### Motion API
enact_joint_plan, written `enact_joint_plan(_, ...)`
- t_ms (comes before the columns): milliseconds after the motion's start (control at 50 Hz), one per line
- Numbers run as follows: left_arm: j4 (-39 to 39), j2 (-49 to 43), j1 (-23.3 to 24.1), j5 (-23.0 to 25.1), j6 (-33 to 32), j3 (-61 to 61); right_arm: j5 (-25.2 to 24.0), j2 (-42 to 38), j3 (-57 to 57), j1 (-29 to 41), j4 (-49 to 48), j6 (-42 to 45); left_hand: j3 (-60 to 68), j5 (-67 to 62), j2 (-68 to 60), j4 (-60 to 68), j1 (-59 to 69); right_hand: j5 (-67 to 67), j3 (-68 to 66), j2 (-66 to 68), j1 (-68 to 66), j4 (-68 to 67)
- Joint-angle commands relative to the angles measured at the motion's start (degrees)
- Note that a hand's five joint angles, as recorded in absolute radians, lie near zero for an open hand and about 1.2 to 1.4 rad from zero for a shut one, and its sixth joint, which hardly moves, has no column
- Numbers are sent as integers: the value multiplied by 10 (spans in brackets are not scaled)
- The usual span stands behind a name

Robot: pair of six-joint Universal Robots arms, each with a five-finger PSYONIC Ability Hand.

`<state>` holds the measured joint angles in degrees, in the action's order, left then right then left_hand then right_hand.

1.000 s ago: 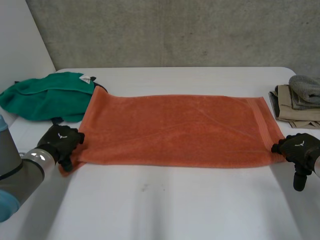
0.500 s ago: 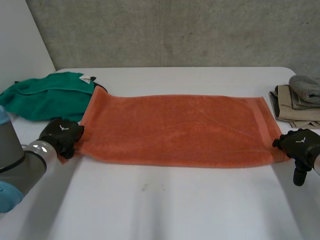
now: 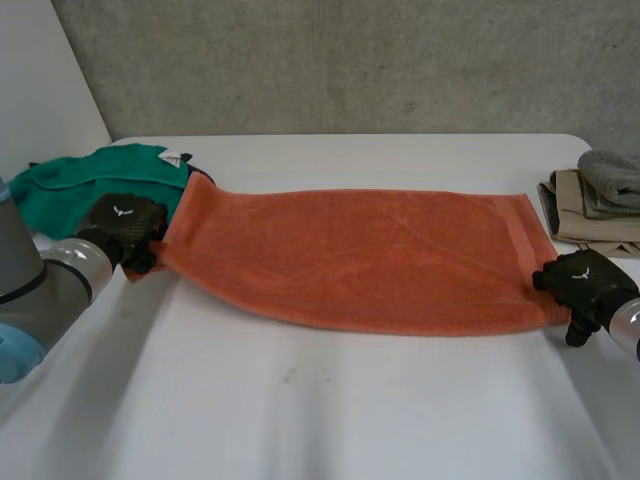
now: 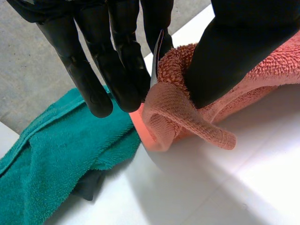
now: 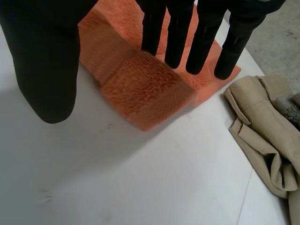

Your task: Fold the laundry.

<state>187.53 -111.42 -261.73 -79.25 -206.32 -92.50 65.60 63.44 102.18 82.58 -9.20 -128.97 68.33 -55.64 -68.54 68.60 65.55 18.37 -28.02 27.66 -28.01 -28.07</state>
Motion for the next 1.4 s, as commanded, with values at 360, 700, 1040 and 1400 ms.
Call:
enact_joint_plan(360, -167, 73, -8, 6, 8, -2, 60, 33, -87, 0, 117, 0, 117, -144, -115, 114, 144, 516, -520, 523, -520, -519)
enact_joint_plan(700, -129, 55, -20, 31, 7, -18, 117, -84, -324, 13, 311, -46, 117, -144, -115, 114, 144, 516, -520, 523, -520, -519)
enact_joint_plan(1040, -56, -70, 68, -91, 8, 94, 183, -116, -341, 73, 182, -99, -502, 475, 504, -505, -474, -146, 142, -139, 142, 143)
enact_joint_plan(1400, 83, -3, 38, -78, -105, -60, 65, -41, -211, 31, 175, -30, -388, 361, 390, -390, -360, 110, -113, 117, -113, -113)
